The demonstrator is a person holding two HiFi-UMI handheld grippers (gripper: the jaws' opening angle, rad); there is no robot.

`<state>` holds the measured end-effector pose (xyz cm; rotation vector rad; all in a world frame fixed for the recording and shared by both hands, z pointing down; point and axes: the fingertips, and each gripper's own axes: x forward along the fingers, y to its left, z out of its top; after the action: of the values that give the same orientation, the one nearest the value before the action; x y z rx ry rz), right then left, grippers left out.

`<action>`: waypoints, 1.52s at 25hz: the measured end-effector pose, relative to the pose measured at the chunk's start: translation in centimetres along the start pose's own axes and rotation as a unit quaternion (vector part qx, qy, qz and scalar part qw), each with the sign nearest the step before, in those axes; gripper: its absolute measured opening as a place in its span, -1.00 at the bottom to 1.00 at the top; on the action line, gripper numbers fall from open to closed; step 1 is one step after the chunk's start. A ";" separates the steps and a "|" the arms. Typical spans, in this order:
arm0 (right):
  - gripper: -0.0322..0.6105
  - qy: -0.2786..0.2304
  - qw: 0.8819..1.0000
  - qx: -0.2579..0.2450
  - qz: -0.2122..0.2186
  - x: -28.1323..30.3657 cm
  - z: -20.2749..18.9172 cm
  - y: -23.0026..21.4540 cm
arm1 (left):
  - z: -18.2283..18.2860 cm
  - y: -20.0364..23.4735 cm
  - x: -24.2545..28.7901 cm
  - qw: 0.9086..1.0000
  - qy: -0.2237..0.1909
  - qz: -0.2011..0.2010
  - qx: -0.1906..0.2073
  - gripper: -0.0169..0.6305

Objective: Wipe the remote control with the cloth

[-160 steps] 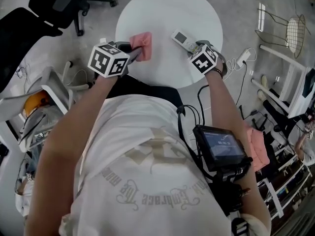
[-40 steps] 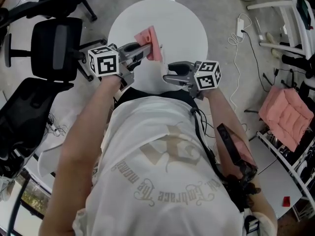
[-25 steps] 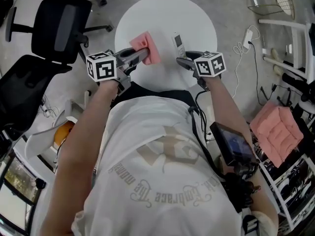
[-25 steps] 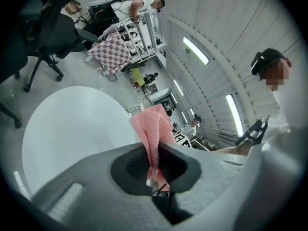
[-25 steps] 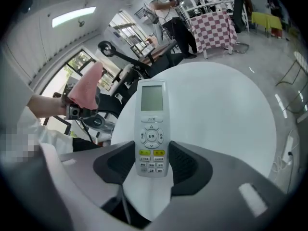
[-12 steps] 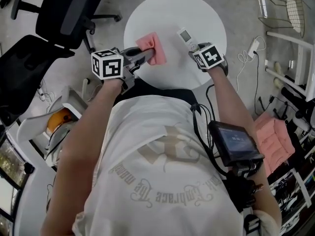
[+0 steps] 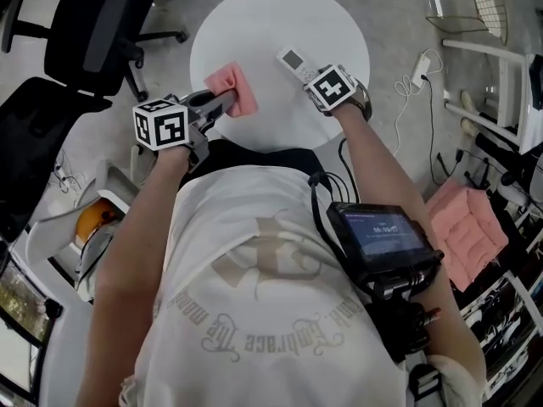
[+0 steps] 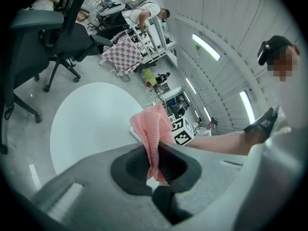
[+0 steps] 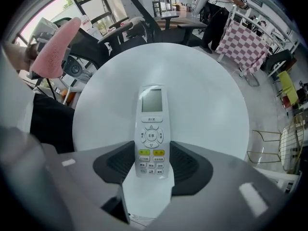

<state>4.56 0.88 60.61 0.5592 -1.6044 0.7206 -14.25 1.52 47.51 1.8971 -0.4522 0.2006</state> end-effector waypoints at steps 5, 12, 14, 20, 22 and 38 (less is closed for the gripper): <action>-0.16 -0.033 0.998 0.043 0.007 -0.5 -0.3 -0.3 | 0.0 0.0 0.3 1.000 0.012 -0.001 0.010 -0.89; -0.38 -0.131 0.984 0.124 -0.006 -3.9 0.0 -0.5 | 0.6 -1.4 0.7 0.999 0.024 -0.019 0.034 -0.89; -0.56 -0.173 0.973 0.152 -0.020 -5.9 0.3 -0.9 | 0.9 -2.1 0.9 0.998 0.028 -0.027 0.049 -0.89; -0.89 -0.283 0.934 0.208 -0.071 -12.0 -0.3 -1.3 | 2.0 -4.4 1.4 0.992 0.038 -0.037 0.116 -0.89; -0.89 -0.310 0.920 0.226 -0.076 -13.6 -0.8 -0.9 | 2.5 -5.2 1.4 0.989 0.037 -0.041 0.135 -0.89; -0.88 -0.519 0.802 0.287 -0.072 -22.1 -3.7 7.8 | 1.8 -9.1 0.5 0.964 0.057 -0.056 0.255 -0.89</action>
<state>4.99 7.98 38.03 1.7339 -2.2840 0.8381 -10.23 2.51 39.13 2.3914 -0.2244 0.3774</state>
